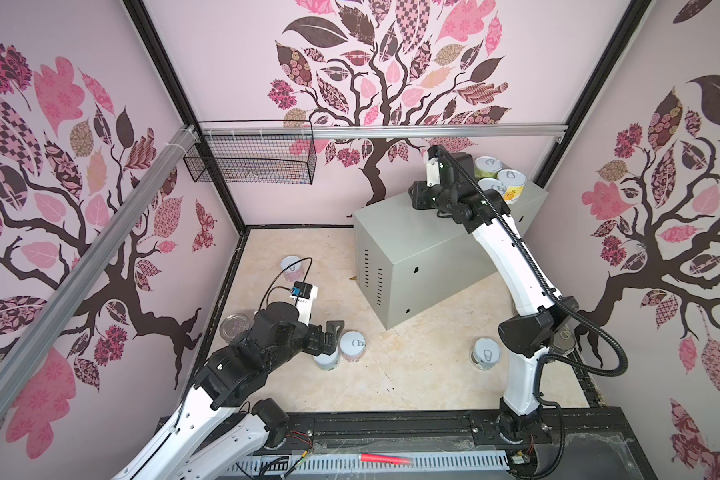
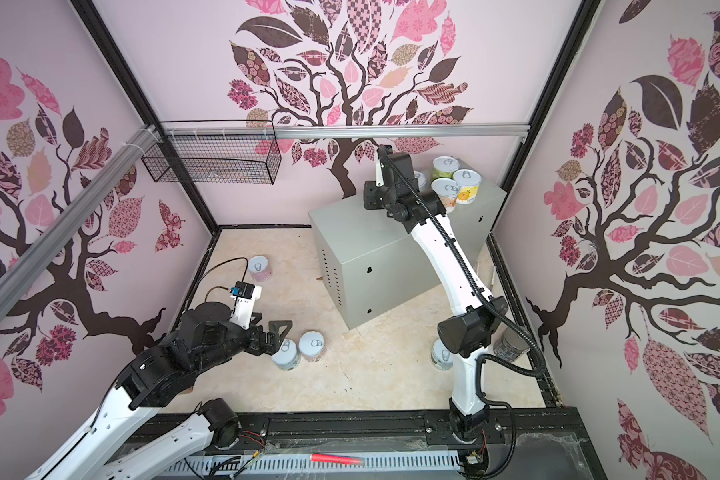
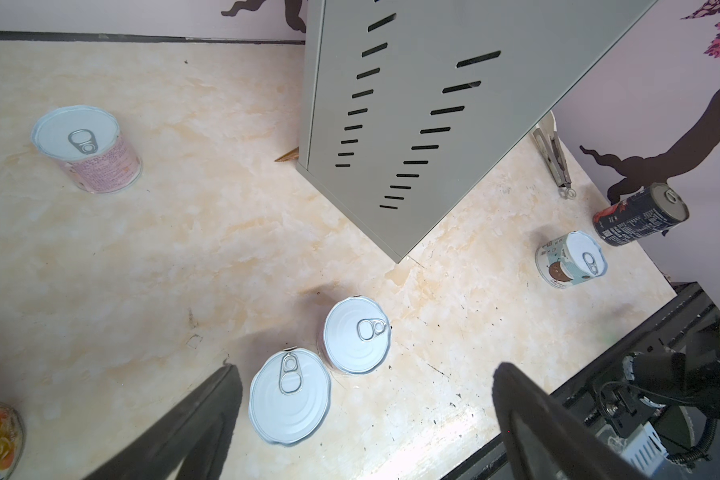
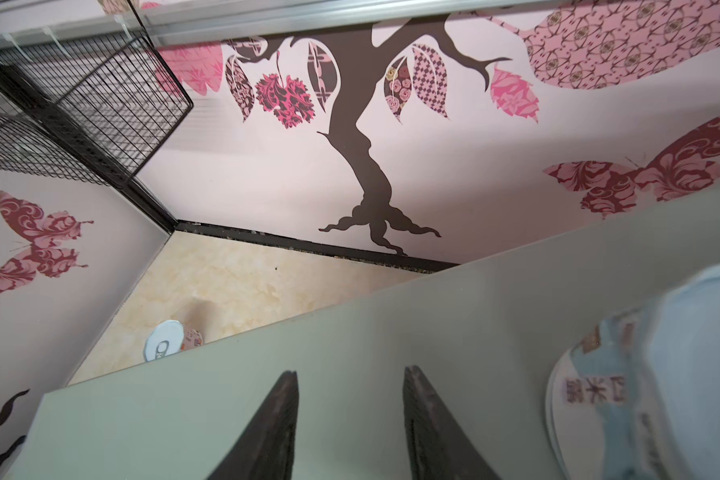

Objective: Place and organize the canned foods onto the counter
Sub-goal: 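Open the right gripper and raise it off the orange-print can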

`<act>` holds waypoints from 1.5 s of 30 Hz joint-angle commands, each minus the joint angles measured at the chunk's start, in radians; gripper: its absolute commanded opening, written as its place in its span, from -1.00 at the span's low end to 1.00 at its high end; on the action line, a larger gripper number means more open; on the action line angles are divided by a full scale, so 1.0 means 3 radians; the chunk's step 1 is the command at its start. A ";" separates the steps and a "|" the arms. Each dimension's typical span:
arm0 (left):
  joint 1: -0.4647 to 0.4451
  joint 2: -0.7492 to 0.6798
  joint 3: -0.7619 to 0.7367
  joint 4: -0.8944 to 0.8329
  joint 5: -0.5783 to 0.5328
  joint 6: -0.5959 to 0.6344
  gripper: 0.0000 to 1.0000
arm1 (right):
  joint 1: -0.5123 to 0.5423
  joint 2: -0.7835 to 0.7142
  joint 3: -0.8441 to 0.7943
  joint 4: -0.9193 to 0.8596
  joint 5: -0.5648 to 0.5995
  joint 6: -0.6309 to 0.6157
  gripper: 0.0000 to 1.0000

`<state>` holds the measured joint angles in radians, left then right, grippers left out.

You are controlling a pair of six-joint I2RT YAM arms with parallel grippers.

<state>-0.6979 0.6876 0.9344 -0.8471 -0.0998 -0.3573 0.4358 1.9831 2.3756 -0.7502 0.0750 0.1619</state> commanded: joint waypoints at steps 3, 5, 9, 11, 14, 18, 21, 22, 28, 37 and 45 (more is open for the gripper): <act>0.0016 -0.0035 -0.0090 0.0048 0.0014 0.0054 0.96 | -0.0057 0.0178 0.0096 -0.0117 0.0136 -0.0123 -0.11; 0.0018 -0.0040 -0.0098 0.0053 0.0011 0.0054 0.96 | -0.0086 0.0202 0.0089 -0.0123 0.0138 -0.0133 -0.11; 0.0016 -0.0028 -0.0095 0.0062 0.0014 0.0056 0.96 | -0.0172 0.0235 0.0060 -0.0108 0.0134 -0.0131 -0.11; 0.0018 -0.0022 -0.0098 0.0063 0.0017 0.0053 0.96 | -0.0208 0.0251 0.0046 -0.0102 0.0148 -0.0126 -0.11; 0.0019 -0.0012 -0.0098 0.0063 0.0020 0.0056 0.96 | -0.0241 0.0281 0.0038 -0.0101 0.0210 -0.0121 -0.11; 0.0019 -0.0003 -0.0100 0.0069 0.0026 0.0055 0.96 | -0.0260 0.0322 0.0063 -0.0129 0.0351 -0.0110 -0.11; 0.0020 0.0002 -0.0102 0.0075 0.0030 0.0056 0.96 | -0.0291 0.0351 0.0084 -0.0147 0.0397 -0.0075 -0.10; 0.0020 0.0008 -0.0104 0.0074 0.0028 0.0056 0.96 | -0.0302 0.0358 0.0095 -0.0155 0.0398 -0.0073 -0.10; 0.0019 0.0009 -0.0105 0.0083 0.0033 0.0061 0.96 | -0.0384 0.0386 0.0112 -0.0171 0.0386 -0.0049 -0.10; 0.0019 0.0029 -0.0113 0.0088 0.0038 0.0066 0.96 | -0.0428 0.0440 0.0223 -0.0217 0.0328 -0.0069 -0.08; 0.0020 0.0028 -0.0108 0.0089 0.0038 0.0066 0.96 | -0.0440 0.0457 0.0263 -0.0205 0.0158 -0.0059 -0.03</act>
<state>-0.6979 0.6987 0.9253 -0.8444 -0.0921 -0.3466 0.3119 2.0727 2.4359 -0.7513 0.1482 0.1341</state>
